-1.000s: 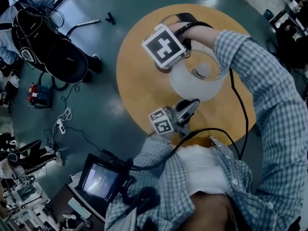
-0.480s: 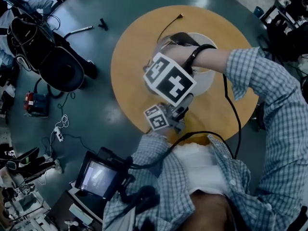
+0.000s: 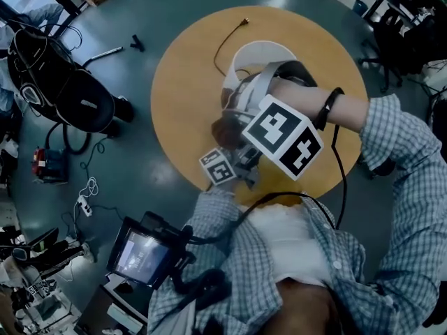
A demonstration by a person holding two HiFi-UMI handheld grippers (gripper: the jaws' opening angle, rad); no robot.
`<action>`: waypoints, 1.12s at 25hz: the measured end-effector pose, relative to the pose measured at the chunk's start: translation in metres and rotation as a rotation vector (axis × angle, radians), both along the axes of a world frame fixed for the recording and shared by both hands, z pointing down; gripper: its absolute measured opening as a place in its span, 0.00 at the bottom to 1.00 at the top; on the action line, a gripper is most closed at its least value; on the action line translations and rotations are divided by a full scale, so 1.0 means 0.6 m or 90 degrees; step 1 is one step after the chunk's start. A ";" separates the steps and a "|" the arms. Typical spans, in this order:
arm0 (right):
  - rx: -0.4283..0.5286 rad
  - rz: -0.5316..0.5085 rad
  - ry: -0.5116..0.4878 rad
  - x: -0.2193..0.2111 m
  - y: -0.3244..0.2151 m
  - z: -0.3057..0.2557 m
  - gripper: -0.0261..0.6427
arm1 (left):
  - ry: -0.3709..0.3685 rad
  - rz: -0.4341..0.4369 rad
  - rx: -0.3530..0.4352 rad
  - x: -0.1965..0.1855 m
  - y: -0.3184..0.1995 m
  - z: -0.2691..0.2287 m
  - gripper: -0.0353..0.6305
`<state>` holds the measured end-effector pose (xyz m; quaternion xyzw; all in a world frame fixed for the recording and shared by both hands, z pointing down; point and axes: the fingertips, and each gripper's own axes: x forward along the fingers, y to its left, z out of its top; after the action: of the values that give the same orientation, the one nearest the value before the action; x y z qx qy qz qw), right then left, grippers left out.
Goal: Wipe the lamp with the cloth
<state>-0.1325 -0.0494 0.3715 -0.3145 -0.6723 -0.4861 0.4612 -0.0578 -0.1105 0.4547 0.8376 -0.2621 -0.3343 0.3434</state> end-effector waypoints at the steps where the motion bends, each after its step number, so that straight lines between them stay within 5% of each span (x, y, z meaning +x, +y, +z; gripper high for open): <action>1: 0.000 0.006 -0.007 0.005 0.007 -0.001 0.17 | -0.001 0.001 0.001 -0.004 0.006 0.000 0.19; 17: -0.051 0.202 -0.150 0.138 -0.015 -0.013 0.17 | -0.010 0.015 -0.011 -0.014 0.013 0.000 0.18; 23: -0.082 0.325 -0.216 0.192 -0.049 -0.011 0.17 | -0.014 0.017 -0.015 -0.016 0.014 0.004 0.19; 28: -0.147 0.491 -0.323 0.235 -0.092 0.020 0.16 | -0.006 0.013 -0.017 -0.015 0.012 0.005 0.19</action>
<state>0.0088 -0.1048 0.3832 0.0371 -0.8811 -0.2628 0.3915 -0.0667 -0.1035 0.4579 0.8373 -0.2594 -0.3231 0.3568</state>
